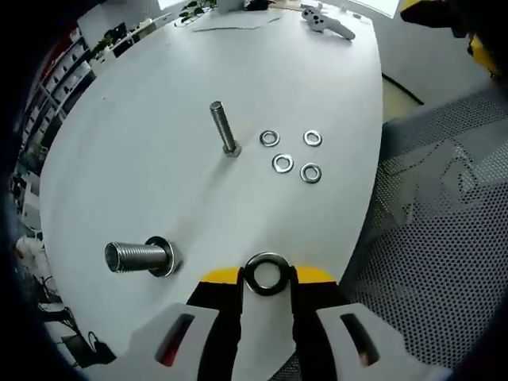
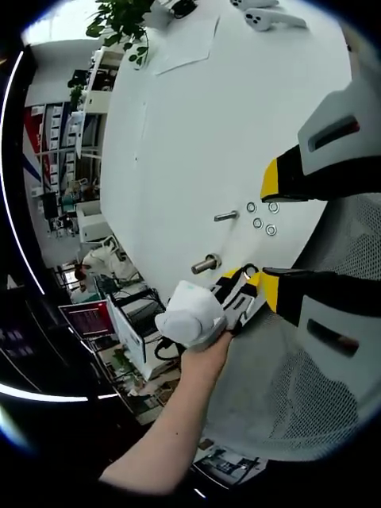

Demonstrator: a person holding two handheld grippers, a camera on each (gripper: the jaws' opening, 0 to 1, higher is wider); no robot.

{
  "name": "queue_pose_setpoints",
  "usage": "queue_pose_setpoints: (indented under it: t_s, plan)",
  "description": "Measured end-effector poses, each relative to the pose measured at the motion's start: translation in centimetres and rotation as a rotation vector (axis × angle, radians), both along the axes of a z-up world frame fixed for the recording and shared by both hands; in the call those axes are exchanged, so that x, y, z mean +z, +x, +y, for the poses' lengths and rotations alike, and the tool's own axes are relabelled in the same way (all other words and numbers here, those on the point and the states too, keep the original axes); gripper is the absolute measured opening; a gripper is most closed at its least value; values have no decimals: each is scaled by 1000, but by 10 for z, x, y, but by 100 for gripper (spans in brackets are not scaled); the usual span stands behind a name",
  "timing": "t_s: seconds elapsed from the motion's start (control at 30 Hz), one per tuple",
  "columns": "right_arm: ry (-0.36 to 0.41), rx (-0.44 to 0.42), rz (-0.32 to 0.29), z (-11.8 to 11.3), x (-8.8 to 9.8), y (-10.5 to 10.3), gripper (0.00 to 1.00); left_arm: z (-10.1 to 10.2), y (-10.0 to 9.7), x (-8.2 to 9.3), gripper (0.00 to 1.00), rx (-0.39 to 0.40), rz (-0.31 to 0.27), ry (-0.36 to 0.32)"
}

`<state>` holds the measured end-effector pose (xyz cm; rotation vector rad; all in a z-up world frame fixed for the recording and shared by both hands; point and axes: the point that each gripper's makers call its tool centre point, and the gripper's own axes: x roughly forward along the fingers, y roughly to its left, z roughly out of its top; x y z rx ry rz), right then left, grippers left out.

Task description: Place the washer onto the threaded stud by aligning its center hole with the stud, sliding it down to the base, and recovering from edge contact or off-axis alignment until the washer reaches the visible bottom stop.

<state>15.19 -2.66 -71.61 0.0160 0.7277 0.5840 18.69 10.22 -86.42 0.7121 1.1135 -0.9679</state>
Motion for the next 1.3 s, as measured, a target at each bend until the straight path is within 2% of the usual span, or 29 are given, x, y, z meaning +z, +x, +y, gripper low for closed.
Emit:
queue_pose_setpoints:
  t_s: [0.17, 0.47, 0.5, 0.63, 0.73, 0.83, 1.0, 1.3]
  plan:
    - [3, -6, -2, -1, 1, 0, 36, 9, 1, -1, 21, -25, 17, 29]
    - [2, -8, -1, -1, 0, 1, 36, 48, 4, -2, 21, -8, 57, 92]
    - [2, -8, -1, -1, 0, 1, 36, 52, 4, -2, 21, -32, 52, 104]
    - [2, -10, 0, -1, 0, 0, 36, 51, 2, -2, 23, -60, 55, 78]
    - [1, -11, 2, -2, 0, 1, 36, 51, 0, -3, 26, -125, 54, 100]
    - [-2, -10, 3, -2, -1, 1, 36, 51, -1, -2, 27, -140, 59, 104]
    - [-8, -11, 6, -3, -2, 1, 36, 52, 0, -2, 26, -209, 61, 128]
    - [-19, 4, 11, 0, -4, -2, 36, 52, -1, -3, 26, -203, 50, 134]
